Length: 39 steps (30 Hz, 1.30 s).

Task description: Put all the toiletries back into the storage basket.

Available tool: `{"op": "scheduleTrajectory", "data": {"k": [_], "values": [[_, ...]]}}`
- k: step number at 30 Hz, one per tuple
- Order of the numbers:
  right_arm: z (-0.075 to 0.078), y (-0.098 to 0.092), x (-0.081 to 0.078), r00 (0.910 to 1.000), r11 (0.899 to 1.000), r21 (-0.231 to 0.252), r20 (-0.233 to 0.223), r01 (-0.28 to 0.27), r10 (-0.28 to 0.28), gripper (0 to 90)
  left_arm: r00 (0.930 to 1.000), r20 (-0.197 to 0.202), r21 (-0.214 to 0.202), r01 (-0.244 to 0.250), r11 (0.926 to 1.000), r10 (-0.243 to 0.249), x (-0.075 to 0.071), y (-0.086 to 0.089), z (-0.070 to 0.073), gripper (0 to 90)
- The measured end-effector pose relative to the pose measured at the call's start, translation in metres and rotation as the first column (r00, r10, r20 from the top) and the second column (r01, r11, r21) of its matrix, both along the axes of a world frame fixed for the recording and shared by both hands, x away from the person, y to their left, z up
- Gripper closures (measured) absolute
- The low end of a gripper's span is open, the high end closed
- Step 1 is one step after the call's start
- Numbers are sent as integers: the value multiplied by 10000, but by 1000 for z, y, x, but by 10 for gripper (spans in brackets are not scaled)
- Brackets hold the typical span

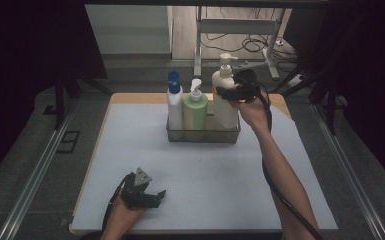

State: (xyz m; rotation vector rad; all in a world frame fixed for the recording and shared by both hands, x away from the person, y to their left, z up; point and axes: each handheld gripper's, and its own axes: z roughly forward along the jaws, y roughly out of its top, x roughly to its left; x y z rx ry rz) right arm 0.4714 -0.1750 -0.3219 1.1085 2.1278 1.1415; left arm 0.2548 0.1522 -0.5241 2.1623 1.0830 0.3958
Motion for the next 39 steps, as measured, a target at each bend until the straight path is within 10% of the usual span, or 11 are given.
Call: {"op": "scheduleTrajectory", "data": {"k": [39], "values": [[-38, 2, 14, 9998, 9997, -230, -149, 96, -99, 368, 10000, -26, 38, 21, 10000, -21, 0, 0, 0, 121]]}}
